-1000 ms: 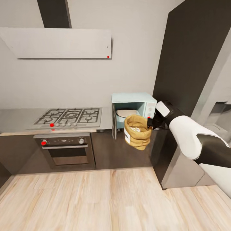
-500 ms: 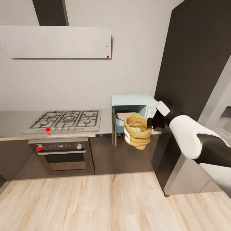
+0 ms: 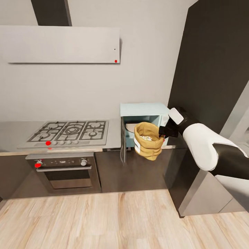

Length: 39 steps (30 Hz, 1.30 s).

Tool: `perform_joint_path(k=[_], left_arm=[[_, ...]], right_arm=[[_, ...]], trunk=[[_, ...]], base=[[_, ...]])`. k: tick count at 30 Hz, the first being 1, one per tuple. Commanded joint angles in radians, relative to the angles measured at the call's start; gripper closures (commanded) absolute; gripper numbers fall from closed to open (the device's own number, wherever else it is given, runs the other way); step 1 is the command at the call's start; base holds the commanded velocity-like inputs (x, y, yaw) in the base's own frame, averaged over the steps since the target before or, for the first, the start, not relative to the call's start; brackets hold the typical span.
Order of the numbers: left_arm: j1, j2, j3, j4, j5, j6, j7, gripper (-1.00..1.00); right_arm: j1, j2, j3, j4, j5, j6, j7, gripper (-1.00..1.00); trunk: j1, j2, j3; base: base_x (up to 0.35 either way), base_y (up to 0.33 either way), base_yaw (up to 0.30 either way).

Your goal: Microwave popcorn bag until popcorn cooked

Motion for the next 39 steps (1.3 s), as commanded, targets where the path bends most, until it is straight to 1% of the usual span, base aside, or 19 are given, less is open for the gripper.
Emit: perform_joint_path(k=[1, 8, 18, 27, 36, 39], left_arm=[[-0.001, 0.000, 0.002, 0.000, 0.001, -0.003, 0.001, -1.00], [0.000, 0.000, 0.002, 0.000, 0.001, -0.003, 0.001, -1.00], [-0.003, 0.003, 0.002, 0.000, 0.001, -0.003, 0.001, -1.00], [-0.001, 0.000, 0.002, 0.000, 0.001, -0.003, 0.001, -1.00], [-0.004, 0.001, 0.002, 0.000, 0.001, -0.003, 0.001, -1.00], [-0.003, 0.001, 0.002, 0.000, 0.001, -0.003, 0.001, -1.00]], right_arm=[[-0.001, 0.001, -0.008, -0.001, -0.003, 0.002, -0.008, 1.00], [0.002, 0.000, -0.007, -0.001, -0.002, 0.002, -0.008, 1.00], [0.002, -0.001, -0.007, -0.001, -0.001, 0.002, -0.009, 1.00], [0.002, -0.001, -0.007, -0.001, -0.002, 0.002, -0.008, 1.00], [0.002, 0.001, -0.007, -0.001, -0.001, 0.002, -0.009, 1.00], [0.002, 0.001, -0.006, -0.001, -0.001, 0.002, -0.009, 1.00]], trunk=[[0.001, -0.002, -0.002], [0.001, -0.002, -0.002], [0.001, -0.002, -0.002], [0.001, -0.002, -0.002], [0.001, -0.002, -0.002], [0.001, -0.002, -0.002]], base=[[0.000, 0.000, 0.000], [0.014, 0.000, 0.000], [0.294, 0.000, 0.000], [0.031, 0.000, 0.000], [0.288, 0.000, 0.000], [0.087, 0.000, 0.000]])
